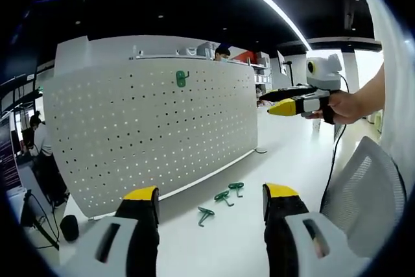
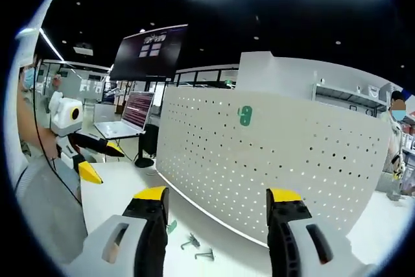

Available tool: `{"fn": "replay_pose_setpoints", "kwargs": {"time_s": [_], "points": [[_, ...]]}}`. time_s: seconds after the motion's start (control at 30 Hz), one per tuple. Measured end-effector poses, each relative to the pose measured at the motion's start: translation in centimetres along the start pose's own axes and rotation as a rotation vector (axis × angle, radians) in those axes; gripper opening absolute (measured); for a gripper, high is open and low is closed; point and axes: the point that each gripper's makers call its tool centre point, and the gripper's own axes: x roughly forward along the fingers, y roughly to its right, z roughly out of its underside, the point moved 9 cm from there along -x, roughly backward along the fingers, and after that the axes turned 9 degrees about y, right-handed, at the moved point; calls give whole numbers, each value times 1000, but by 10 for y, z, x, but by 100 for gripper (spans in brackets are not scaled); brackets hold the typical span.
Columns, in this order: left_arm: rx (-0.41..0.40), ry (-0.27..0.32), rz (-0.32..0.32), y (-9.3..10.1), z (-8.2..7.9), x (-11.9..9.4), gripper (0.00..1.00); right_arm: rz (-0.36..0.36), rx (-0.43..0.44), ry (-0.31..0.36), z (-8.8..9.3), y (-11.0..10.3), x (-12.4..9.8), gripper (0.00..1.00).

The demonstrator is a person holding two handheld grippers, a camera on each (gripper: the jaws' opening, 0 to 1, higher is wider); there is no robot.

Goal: Insert the hook assembly into the mounting plate slot until the hook locks in place.

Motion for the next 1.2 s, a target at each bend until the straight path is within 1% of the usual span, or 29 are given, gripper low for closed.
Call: {"fn": "replay_pose_setpoints", "kwargs": {"time_s": [0.1, 0.2, 0.3, 0.57, 0.77, 1.2], "points": [[1, -5, 5, 1, 0, 0, 67, -2, -15, -6, 2, -3, -6, 60], [1, -5, 6, 1, 0, 0, 67, -1, -16, 1, 3, -5, -12, 60], [-4, -5, 9, 1, 1, 0, 67, 15, 4, -10, 9, -4, -17, 60], [-1, -16, 9, 0, 2, -2, 67, 14, -6, -33, 15, -9, -32, 60], [-5, -16, 3, -1, 3, -4, 67, 26, 0, -40, 19, -10, -43, 60], [-17, -14, -10, -3, 3, -9, 67, 56, 18, -47, 25, -13, -60, 60]]}}
